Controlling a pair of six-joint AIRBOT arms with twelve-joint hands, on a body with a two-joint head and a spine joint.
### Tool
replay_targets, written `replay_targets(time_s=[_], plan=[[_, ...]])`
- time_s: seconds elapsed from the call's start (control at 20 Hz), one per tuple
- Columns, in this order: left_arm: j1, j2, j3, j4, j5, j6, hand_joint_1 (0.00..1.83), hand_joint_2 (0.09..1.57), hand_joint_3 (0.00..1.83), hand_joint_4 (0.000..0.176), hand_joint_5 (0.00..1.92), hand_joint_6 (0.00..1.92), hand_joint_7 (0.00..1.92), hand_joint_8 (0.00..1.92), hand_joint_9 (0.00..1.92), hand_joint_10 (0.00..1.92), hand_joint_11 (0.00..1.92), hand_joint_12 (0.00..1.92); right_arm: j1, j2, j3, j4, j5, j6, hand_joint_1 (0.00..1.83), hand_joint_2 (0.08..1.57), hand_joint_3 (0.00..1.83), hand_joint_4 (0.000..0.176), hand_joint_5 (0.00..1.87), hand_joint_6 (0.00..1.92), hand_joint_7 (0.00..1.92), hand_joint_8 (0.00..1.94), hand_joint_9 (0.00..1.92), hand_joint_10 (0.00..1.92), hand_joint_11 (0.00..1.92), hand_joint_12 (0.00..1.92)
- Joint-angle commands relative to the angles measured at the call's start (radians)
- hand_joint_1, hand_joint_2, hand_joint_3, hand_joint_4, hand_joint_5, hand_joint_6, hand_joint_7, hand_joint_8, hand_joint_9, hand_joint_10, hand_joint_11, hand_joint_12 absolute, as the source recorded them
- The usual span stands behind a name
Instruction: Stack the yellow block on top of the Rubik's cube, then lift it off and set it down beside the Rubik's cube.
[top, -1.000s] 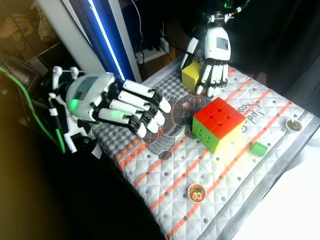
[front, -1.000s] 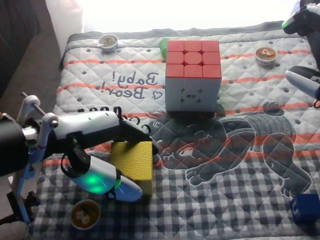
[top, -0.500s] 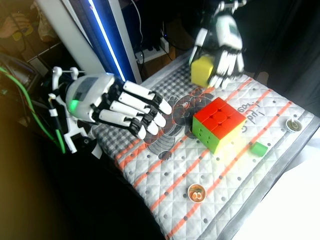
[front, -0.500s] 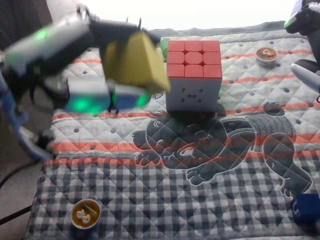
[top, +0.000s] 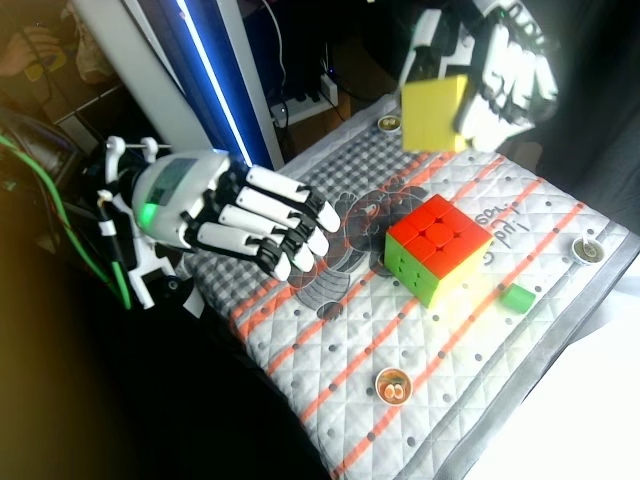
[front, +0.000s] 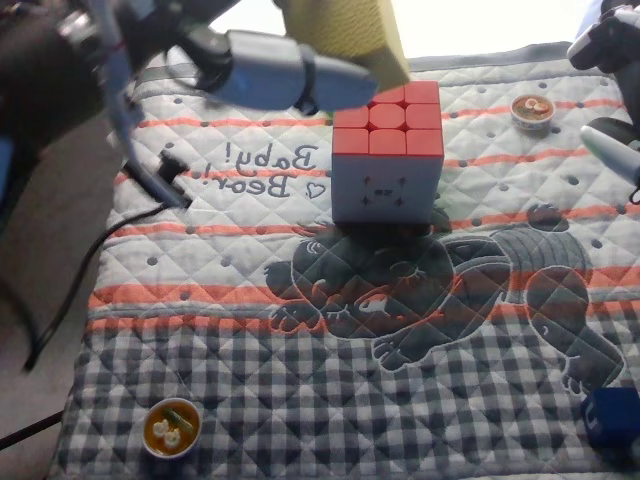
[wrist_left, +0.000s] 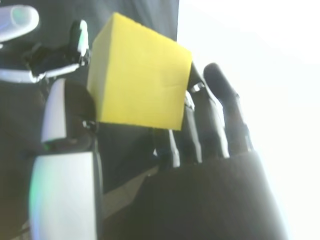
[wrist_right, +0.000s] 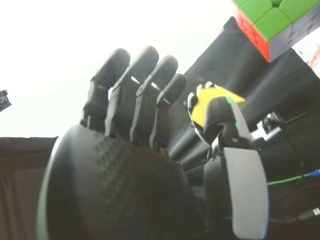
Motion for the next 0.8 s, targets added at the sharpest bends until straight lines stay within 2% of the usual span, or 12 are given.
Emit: replay_targets(time_s=[0.0,0.1,0.2,0.25,0.35,0.45,0.5,0.55,0.65,0.75], plan=[[-0.020,-0.015,0.009,0.022,0.073,-0.010,1.09,1.19,0.00,0.000,0.83,1.23,0.78,0.06,0.28,0.88,0.00,1.69,0.007,0.001,0.004,-0.019,0.122,0.002,0.72,1.24,0.01,0.000,0.41,0.93,0.56,0.87,0.39,1.13,0.06,1.78],[-0.035,-0.072,0.071,0.001,0.026,-0.010,1.10,1.17,0.00,0.000,0.88,1.17,0.77,0.06,0.34,0.70,0.00,1.59,0.007,-0.001,0.006,-0.020,0.122,0.002,0.71,1.25,0.01,0.000,0.41,0.90,0.55,0.85,0.39,1.11,0.08,1.76],[-0.038,-0.115,0.118,-0.023,-0.010,-0.010,1.08,1.17,0.00,0.000,0.87,1.17,0.76,0.05,0.37,0.65,0.00,1.62,0.007,-0.004,0.008,-0.020,0.121,0.002,0.73,1.29,0.02,0.000,0.39,0.92,0.51,0.89,0.35,1.17,0.04,1.78],[-0.038,-0.142,0.146,-0.034,-0.032,-0.010,1.12,1.15,0.00,0.000,0.91,1.11,0.77,0.05,0.37,0.66,0.00,1.63,0.007,-0.006,0.010,-0.021,0.121,0.002,0.73,1.30,0.02,0.000,0.40,0.92,0.52,0.87,0.37,1.16,0.05,1.76],[-0.038,-0.166,0.170,-0.041,-0.049,-0.010,1.13,1.15,0.00,0.000,0.90,1.12,0.75,0.04,0.28,0.64,0.00,1.51,0.007,-0.006,0.010,-0.021,0.121,0.002,0.72,1.31,0.02,0.000,0.40,0.91,0.52,0.86,0.36,1.15,0.04,1.74],[-0.038,-0.186,0.190,-0.049,-0.066,-0.010,1.12,1.18,0.00,0.000,0.85,1.19,0.60,0.00,0.17,0.49,0.00,1.20,0.007,-0.007,0.011,-0.022,0.121,0.002,0.74,1.33,0.02,0.000,0.41,0.97,0.50,0.91,0.34,1.19,0.04,1.75],[-0.038,-0.199,0.203,-0.056,-0.075,-0.010,1.12,1.18,0.00,0.000,0.85,1.19,0.60,0.01,0.21,0.48,0.00,1.24,0.007,-0.007,0.011,-0.022,0.121,0.002,0.71,1.32,0.02,0.000,0.42,0.96,0.52,0.90,0.36,1.17,0.03,1.75],[-0.038,-0.207,0.212,-0.060,-0.083,-0.010,1.12,1.19,0.00,0.000,0.84,1.21,0.56,0.00,0.19,0.43,0.00,1.17,0.008,-0.007,0.011,-0.022,0.121,0.002,0.71,1.32,0.02,0.000,0.41,0.96,0.52,0.89,0.35,1.16,0.01,1.74],[-0.036,-0.215,0.222,-0.067,-0.090,-0.010,1.11,1.20,0.00,0.000,0.81,1.26,0.45,0.00,0.14,0.28,0.00,0.84,0.008,-0.008,0.012,-0.023,0.121,0.002,0.77,1.35,0.03,0.000,0.40,0.97,0.52,0.89,0.35,1.15,0.01,1.74],[-0.036,-0.217,0.223,-0.066,-0.093,-0.010,1.10,1.19,0.00,0.000,0.83,1.23,0.47,0.01,0.17,0.23,0.00,0.88,0.009,-0.008,0.012,-0.023,0.121,0.002,0.74,1.34,0.02,0.000,0.39,0.99,0.50,0.88,0.33,1.15,0.02,1.72]])
